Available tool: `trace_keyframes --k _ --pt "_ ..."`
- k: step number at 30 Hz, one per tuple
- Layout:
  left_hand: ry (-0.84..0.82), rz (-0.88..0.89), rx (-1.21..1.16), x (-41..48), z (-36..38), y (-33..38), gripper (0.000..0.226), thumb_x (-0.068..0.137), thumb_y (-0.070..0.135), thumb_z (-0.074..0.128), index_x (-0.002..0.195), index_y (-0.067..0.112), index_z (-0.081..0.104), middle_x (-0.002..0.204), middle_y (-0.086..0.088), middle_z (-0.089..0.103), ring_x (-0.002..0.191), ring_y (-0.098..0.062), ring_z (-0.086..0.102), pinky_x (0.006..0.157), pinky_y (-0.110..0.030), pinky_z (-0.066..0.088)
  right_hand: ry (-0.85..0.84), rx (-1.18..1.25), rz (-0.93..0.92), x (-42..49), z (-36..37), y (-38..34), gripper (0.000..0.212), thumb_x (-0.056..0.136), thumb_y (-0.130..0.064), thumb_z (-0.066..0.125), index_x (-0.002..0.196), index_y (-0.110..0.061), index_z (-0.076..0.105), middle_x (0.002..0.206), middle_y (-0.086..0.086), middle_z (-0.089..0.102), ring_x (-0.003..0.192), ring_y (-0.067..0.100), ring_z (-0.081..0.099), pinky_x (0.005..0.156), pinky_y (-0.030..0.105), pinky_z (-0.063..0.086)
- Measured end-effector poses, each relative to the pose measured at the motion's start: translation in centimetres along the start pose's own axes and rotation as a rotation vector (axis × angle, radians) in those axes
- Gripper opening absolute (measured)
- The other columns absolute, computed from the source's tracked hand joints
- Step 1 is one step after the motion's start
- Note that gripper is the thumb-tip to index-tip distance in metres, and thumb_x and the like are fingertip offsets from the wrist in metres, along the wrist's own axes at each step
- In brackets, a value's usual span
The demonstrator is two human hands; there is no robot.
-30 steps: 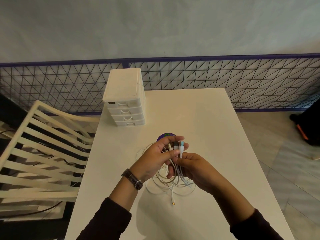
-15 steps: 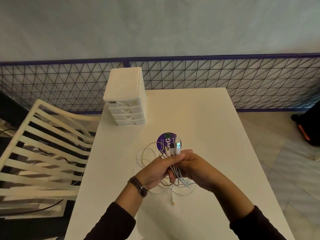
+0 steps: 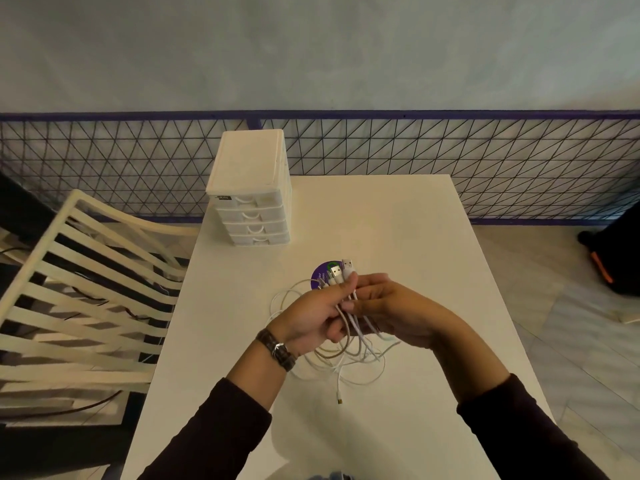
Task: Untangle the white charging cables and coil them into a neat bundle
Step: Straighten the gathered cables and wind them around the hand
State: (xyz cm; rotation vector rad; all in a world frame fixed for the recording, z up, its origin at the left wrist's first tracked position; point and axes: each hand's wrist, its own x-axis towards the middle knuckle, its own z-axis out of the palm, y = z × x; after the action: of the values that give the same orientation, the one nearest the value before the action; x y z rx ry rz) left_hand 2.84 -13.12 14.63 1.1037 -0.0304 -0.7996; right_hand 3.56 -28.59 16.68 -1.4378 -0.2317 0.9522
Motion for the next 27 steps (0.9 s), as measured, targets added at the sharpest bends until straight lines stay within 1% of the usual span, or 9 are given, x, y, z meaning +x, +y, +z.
trace_keyframes --k 2,4,7,9,11,12,17,20,27 --pt "-0.046 -0.024 -0.003 0.1 -0.1 0.8 0.045 0.088 0.048 0.042 0.116 0.022 0.065 0.085 -0.020 0.050 0.028 -0.006 0.039 0.035 -0.018 0.033 -0.057 0.032 0.004 -0.2 -0.1 -0.5 0.031 0.092 -0.020 0.051 0.104 0.006 0.062 0.095 0.022 0.068 0.094 0.030 0.063 0.089 0.034 0.051" --pt "-0.087 -0.038 -0.013 -0.1 0.1 1.8 0.042 0.089 0.044 0.042 0.111 0.019 0.068 0.120 -0.028 0.047 0.028 -0.009 0.044 0.032 -0.018 0.041 -0.066 0.036 -0.001 -0.5 0.1 -0.9 0.026 0.090 -0.020 0.051 0.100 -0.001 0.064 0.094 0.021 0.068 0.094 0.030 0.064 0.088 0.033 0.051" --pt "-0.084 -0.050 -0.033 -0.5 0.5 2.8 0.039 0.089 0.040 0.044 0.102 0.014 0.069 0.131 -0.007 0.058 0.036 -0.011 0.052 0.033 -0.020 0.042 -0.038 0.068 -0.033 -0.7 0.5 -1.3 0.019 0.088 -0.016 0.054 0.099 -0.005 0.065 0.092 0.020 0.070 0.092 0.030 0.066 0.087 0.034 0.051" --pt "-0.095 -0.039 -0.029 -0.6 0.6 3.3 0.036 0.088 0.041 0.046 0.097 0.016 0.071 0.129 -0.004 0.060 0.068 -0.022 0.065 0.050 -0.028 0.050 -0.038 0.074 -0.061 -1.0 0.5 -1.6 0.018 0.087 -0.012 0.056 0.101 -0.004 0.065 0.093 0.020 0.070 0.093 0.032 0.066 0.088 0.036 0.051" --pt "-0.071 -0.026 -0.071 -0.5 0.4 4.0 0.035 0.088 0.037 0.045 0.087 0.015 0.072 0.129 -0.010 0.059 0.110 -0.030 0.058 0.081 -0.036 0.052 -0.048 0.035 -0.063 -1.2 0.4 -2.0 0.019 0.087 -0.014 0.059 0.101 -0.003 0.067 0.095 0.017 0.071 0.097 0.032 0.066 0.090 0.034 0.051" --pt "-0.062 -0.025 -0.098 -0.5 0.3 4.3 0.035 0.088 0.035 0.044 0.083 0.014 0.072 0.127 -0.012 0.060 0.116 -0.028 0.056 0.091 -0.037 0.049 -0.047 0.013 -0.060 -1.3 0.4 -2.1 0.020 0.087 -0.015 0.059 0.100 -0.004 0.068 0.096 0.016 0.072 0.098 0.032 0.066 0.091 0.034 0.051" --pt "-0.052 -0.004 -0.131 -0.6 0.0 5.2 0.034 0.088 0.034 0.045 0.077 0.014 0.071 0.123 -0.017 0.062 0.114 -0.032 0.059 0.103 -0.050 0.026 -0.011 -0.076 -0.059 -1.4 0.0 -2.6 0.021 0.089 -0.009 0.056 0.105 -0.001 0.068 0.101 0.019 0.071 0.102 0.031 0.066 0.097 0.038 0.048" --pt "-0.036 0.025 -0.261 -0.8 -0.1 5.7 0.034 0.089 0.030 0.044 0.072 0.011 0.067 0.121 -0.021 0.062 0.112 -0.034 0.060 0.104 -0.048 0.039 0.009 -0.143 -0.066 -1.4 -0.1 -2.8 0.020 0.089 -0.009 0.058 0.103 -0.001 0.069 0.101 0.021 0.071 0.101 0.030 0.066 0.101 0.042 0.046" --pt "0.044 0.096 -0.354 -0.4 -0.7 7.3 0.039 0.091 0.028 0.039 0.064 0.012 0.063 0.113 -0.016 0.067 0.104 -0.032 0.065 0.100 -0.049 0.041 0.000 -0.131 -0.057 -1.8 -0.3 -3.5 0.022 0.082 -0.019 0.063 0.095 -0.004 0.072 0.095 0.025 0.069 0.099 0.035 0.065 0.089 0.033 0.052"
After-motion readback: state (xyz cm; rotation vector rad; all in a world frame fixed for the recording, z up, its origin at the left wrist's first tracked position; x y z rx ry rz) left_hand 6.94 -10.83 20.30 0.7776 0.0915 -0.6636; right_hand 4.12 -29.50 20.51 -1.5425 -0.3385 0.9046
